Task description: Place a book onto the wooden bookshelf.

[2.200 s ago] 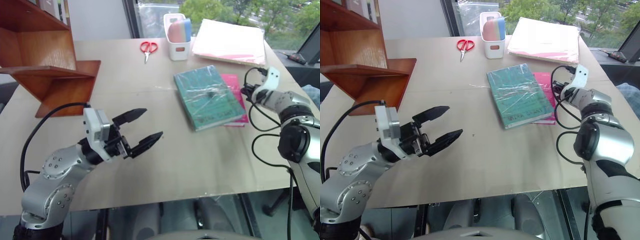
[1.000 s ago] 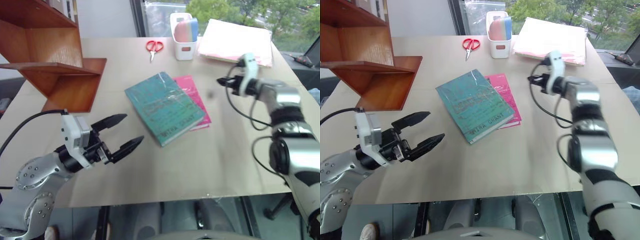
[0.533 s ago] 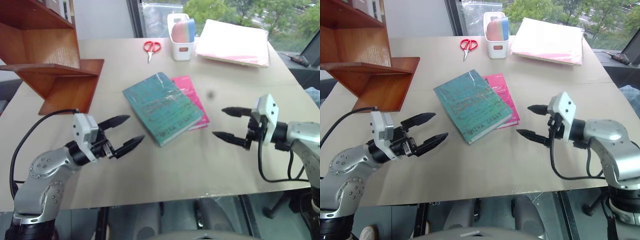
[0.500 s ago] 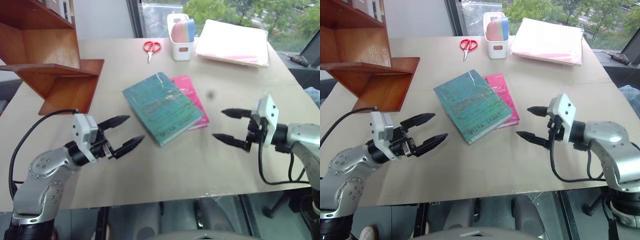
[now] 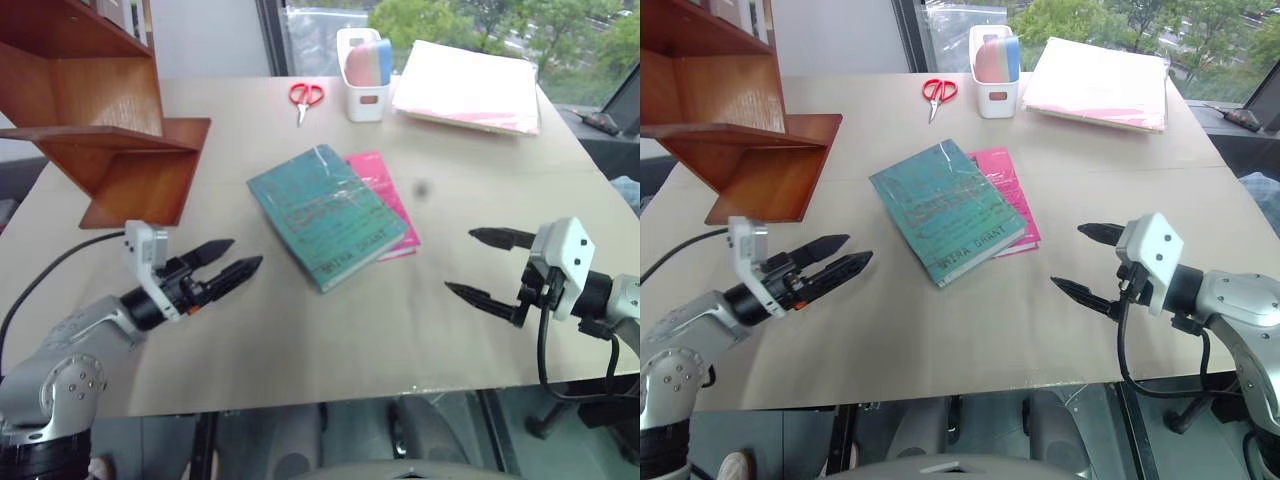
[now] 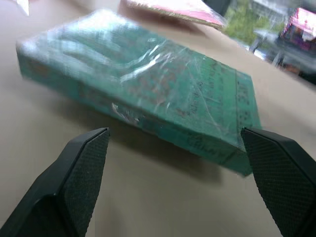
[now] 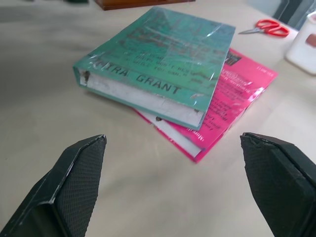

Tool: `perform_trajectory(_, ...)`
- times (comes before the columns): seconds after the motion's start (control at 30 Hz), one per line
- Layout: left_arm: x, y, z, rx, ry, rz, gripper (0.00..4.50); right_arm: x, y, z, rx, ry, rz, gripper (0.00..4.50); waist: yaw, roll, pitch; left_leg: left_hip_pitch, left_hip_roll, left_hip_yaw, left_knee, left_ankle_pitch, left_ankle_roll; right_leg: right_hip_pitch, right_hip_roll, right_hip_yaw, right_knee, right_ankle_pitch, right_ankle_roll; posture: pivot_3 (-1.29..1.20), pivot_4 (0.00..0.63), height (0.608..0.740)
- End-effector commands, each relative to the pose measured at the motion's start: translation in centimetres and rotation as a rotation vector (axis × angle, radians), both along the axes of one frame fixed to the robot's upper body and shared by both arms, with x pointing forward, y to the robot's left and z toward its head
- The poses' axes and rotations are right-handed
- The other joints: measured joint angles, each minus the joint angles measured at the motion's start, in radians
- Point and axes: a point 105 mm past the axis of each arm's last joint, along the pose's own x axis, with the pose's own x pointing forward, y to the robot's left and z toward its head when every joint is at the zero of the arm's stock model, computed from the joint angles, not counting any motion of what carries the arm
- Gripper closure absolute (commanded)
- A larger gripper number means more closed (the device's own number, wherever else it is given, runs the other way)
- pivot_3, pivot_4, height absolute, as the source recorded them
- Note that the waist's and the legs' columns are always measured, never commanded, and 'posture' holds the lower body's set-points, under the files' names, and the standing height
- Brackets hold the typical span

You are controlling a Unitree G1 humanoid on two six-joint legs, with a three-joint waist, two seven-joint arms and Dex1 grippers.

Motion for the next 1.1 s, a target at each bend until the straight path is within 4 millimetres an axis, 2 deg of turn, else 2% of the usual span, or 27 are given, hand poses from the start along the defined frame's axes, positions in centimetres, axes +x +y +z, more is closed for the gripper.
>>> perform_trajectory(0.03, 1.5, -1.0, -2.5, -0.226, 0.245, 0.025, 0.0, -0.7, 0.9, 1.5, -0.006, -0.071, 0.02, 0.02, 0.0, 0.0, 0.0, 0.0, 0.0, -0.001, 0.0, 0.0, 0.0, 0.0, 0.0, 0.0, 0.001, -0.001, 0.001, 0.0, 0.15, 0.74)
perform_trajectory(0.13, 3.1, -2.3, -3.1, -0.324, 0.308, 0.016, 0.0, -0.6, 1.1, 1.3, -0.004, -0.067, 0.021, 0.02, 0.001, -0.006, -0.001, -0.001, 0.0, -0.002, 0.003, 0.0, 0.0, 0.0, 0.0, -0.001, 0.003, 0.0, 0.0, 0.0, 0.15, 0.74)
perform_trajectory(0.27, 5.5, -2.9, -3.5, -0.443, 0.367, 0.03, 0.0, -0.4, 1.3, 0.9, -0.012, -0.061, 0.021, 0.02, 0.009, -0.006, -0.002, 0.0, -0.001, -0.004, 0.006, 0.0, 0.0, 0.002, 0.0, -0.002, 0.004, 0.001, -0.001, 0.0, 0.15, 0.74)
perform_trajectory(0.37, 7.0, -4.0, -2.9, -0.524, 0.378, -0.01, 0.0, -0.4, 1.5, 1.3, -0.011, -0.069, 0.028, 0.02, 0.011, -0.005, -0.002, 0.0, -0.002, -0.004, 0.007, 0.0, 0.0, 0.002, 0.0, -0.002, 0.005, 0.001, -0.001, 0.0, 0.15, 0.74)
perform_trajectory(0.53, 7.6, -4.5, -2.3, -0.598, 0.402, -0.068, 0.0, -0.7, 1.5, 1.4, -0.02, -0.07, 0.03, 0.02, 0.02, -0.005, -0.002, 0.0, -0.002, -0.004, 0.007, 0.0, 0.0, 0.002, 0.0, -0.003, 0.004, 0.001, -0.001, 0.0, 0.15, 0.74)
perform_trajectory(0.67, 7.5, -4.8, -2.2, -0.63, 0.432, -0.107, 1.15, -0.9, 1.7, 1.5, -0.02, -0.071, 0.032, 0.0, 0.02, -0.005, -0.002, -0.001, -0.002, -0.004, 0.006, 0.0, 0.0, 0.002, 0.0, -0.003, 0.004, 0.001, -0.001, 0.0, 0.15, 0.74)
perform_trajectory(0.9, 7.2, -5.2, -2.0, -0.644, 0.448, -0.152, 4.27, -0.9, 2.1, 1.6, -0.011, -0.071, 0.036, 0.0, 0.021, -0.005, -0.002, -0.001, -0.002, -0.005, 0.006, 0.0, 0.0, 0.002, 0.0, -0.003, 0.004, 0.001, -0.001, 0.0, 0.15, 0.74)
perform_trajectory(0.93, 7.2, -5.1, -1.9, -0.653, 0.446, -0.151, 4.44, -0.9, 2.2, 1.6, -0.01, -0.07, 0.037, 0.0, 0.021, -0.005, -0.002, -0.001, -0.002, -0.005, 0.006, 0.0, 0.0, 0.002, -0.001, -0.003, 0.004, 0.001, -0.001, 0.0, 0.15, 0.74)
perform_trajectory(1.1, 6.2, -3.7, -0.1, -0.703, 0.384, -0.154, 4.44, -0.7, 2.5, 1.6, 0.008, -0.074, 0.047, 0.0, 0.015, -0.005, -0.002, -0.001, -0.002, -0.005, 0.006, 0.0, 0.0, 0.002, 0.0, -0.003, 0.004, 0.001, -0.001, 0.0, 0.15, 0.74)
